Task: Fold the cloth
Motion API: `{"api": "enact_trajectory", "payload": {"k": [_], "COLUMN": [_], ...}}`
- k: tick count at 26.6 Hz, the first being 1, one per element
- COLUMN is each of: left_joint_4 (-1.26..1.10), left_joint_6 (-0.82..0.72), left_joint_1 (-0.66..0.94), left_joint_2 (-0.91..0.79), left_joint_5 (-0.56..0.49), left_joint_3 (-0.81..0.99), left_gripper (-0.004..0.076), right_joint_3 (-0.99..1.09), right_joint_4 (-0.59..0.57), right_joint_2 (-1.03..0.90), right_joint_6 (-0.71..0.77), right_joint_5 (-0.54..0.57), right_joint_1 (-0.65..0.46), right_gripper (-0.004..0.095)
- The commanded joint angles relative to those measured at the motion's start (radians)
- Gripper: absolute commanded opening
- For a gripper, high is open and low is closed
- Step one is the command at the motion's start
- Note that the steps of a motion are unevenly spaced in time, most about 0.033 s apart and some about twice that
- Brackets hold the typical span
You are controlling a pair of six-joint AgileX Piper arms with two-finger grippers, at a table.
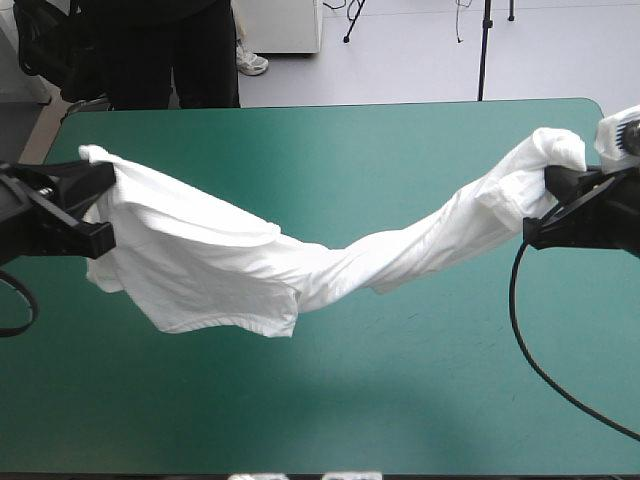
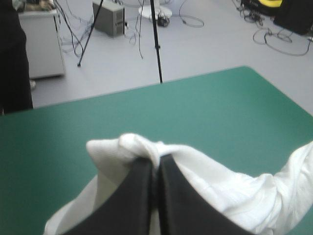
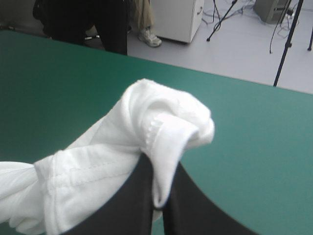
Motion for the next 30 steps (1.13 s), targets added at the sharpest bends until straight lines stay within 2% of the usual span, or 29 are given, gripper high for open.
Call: {"api": "enact_trajectory", "payload": {"k": [1, 6, 10, 17, 23, 30], "left_joint_4": [-0.023, -0.014, 0.01, 0.121, 0.117, 0.115], "left_joint_6": [-0.025, -0.025, -0.011, -0.002, 0.028, 0.028], "left_joint_1": [-0.003, -0.003, -0.003, -0.003, -0.003, -0.003], "left_joint_2": [-0.019, 0.034, 0.126, 0.364, 0.55, 0.67], "left_joint_5": [0.032, 0.017, -0.088, -0.309, -0.48, -0.585], "left_joint_3": [0.124, 0.31, 0.376, 0.39, 0.388, 0.388], "left_gripper": [-0.0009, -0.0009, -0.0009, -0.0009, -0.0009, -0.0008], "right_joint_3": [0.072, 0.237, 0.303, 0.311, 0.311, 0.309], "right_joint_4": [-0.002, -0.007, -0.022, -0.14, -0.162, -0.191], "right_joint_2": [-0.015, 0.029, 0.121, 0.364, 0.506, 0.624], "right_joint_6": [-0.009, -0.009, -0.018, 0.006, 0.009, 0.04], "right_joint_5": [-0.079, -0.156, -0.241, -0.361, -0.461, -0.545], "right_joint_1": [0.004, 0.004, 0.004, 0.002, 0.002, -0.002], "right_gripper": [-0.0017, -0.0017, -0.0017, -0.0017, -0.0017, -0.0016]}}
